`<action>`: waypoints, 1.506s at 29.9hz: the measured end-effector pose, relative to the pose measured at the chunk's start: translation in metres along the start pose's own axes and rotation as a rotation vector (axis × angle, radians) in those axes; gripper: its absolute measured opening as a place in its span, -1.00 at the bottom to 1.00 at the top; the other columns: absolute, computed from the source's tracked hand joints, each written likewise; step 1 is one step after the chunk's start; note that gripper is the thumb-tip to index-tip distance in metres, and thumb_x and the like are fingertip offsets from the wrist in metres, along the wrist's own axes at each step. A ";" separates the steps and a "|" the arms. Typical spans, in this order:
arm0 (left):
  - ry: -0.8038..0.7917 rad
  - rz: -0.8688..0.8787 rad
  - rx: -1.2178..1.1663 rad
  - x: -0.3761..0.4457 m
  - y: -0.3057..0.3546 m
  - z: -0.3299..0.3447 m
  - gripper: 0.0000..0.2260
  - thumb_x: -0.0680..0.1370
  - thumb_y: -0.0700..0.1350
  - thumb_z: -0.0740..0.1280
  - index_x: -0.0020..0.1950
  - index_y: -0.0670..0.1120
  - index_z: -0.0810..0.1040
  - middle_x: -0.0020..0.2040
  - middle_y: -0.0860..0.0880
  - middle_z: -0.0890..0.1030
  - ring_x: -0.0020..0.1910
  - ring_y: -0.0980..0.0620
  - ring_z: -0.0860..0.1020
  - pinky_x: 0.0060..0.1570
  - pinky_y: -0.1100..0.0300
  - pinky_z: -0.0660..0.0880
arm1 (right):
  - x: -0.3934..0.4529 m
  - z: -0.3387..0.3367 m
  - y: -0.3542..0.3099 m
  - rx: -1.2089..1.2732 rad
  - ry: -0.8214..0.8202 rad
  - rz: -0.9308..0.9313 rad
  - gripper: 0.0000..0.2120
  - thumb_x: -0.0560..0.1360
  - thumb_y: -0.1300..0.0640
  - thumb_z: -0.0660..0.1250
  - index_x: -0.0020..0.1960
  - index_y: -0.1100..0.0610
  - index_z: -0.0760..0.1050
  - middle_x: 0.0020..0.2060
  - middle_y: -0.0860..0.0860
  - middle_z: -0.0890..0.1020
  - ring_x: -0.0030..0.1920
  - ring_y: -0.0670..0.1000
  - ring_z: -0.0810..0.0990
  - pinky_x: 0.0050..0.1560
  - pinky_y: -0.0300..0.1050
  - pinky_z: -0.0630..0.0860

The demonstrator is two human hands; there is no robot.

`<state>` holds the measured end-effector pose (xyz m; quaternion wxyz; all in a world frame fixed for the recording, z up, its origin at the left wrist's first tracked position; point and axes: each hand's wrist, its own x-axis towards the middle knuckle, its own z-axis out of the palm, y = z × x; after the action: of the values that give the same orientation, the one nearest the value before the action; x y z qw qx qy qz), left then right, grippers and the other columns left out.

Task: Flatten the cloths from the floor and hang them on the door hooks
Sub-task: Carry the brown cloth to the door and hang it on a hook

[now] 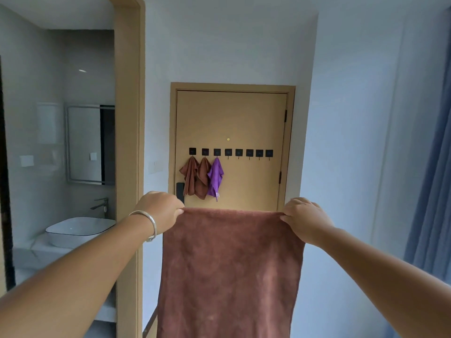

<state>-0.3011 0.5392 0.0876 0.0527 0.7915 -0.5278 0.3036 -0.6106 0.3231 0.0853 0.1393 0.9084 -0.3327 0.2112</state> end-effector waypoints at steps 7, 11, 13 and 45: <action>0.017 -0.018 -0.002 0.061 -0.049 0.057 -0.69 0.59 0.05 0.10 -0.30 0.05 0.49 -0.29 0.10 0.57 -0.26 0.05 0.51 -0.26 0.15 0.40 | 0.087 0.038 -0.017 0.015 0.007 0.006 -0.70 0.64 -0.05 0.07 0.11 -0.06 0.57 0.13 -0.11 0.51 0.29 -0.03 0.35 0.26 -0.08 0.31; 0.010 -0.032 -0.010 0.095 -0.064 0.086 -0.68 0.60 0.05 0.09 -0.21 0.06 0.56 -0.24 0.09 0.60 -0.23 0.05 0.53 -0.22 0.16 0.44 | 0.134 0.065 -0.017 0.007 0.005 0.000 -0.70 0.65 -0.05 0.06 0.16 -0.08 0.56 0.17 -0.12 0.52 0.29 -0.02 0.35 0.25 -0.07 0.33; -0.002 -0.044 -0.007 0.113 -0.070 0.102 -0.68 0.61 0.04 0.09 -0.19 0.05 0.57 -0.23 0.08 0.60 -0.22 0.05 0.53 -0.21 0.15 0.45 | 0.160 0.080 -0.016 -0.008 0.007 -0.014 -0.70 0.65 -0.04 0.07 0.17 -0.09 0.56 0.19 -0.13 0.52 0.29 -0.02 0.35 0.25 -0.07 0.33; 0.049 0.037 0.017 0.535 -0.122 0.376 -0.72 0.64 -0.03 0.08 -0.12 0.06 0.55 -0.15 0.10 0.58 -0.17 0.07 0.52 -0.21 0.23 0.35 | 0.580 0.339 0.113 0.164 0.083 0.052 -0.72 0.64 -0.01 0.10 0.14 -0.11 0.58 0.12 -0.13 0.53 0.08 -0.07 0.45 0.01 -0.09 0.50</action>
<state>0.1028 0.0103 0.0986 0.0531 0.7745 -0.5381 0.3283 -0.1869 -0.2102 0.0791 0.0725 0.8983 -0.3318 0.2788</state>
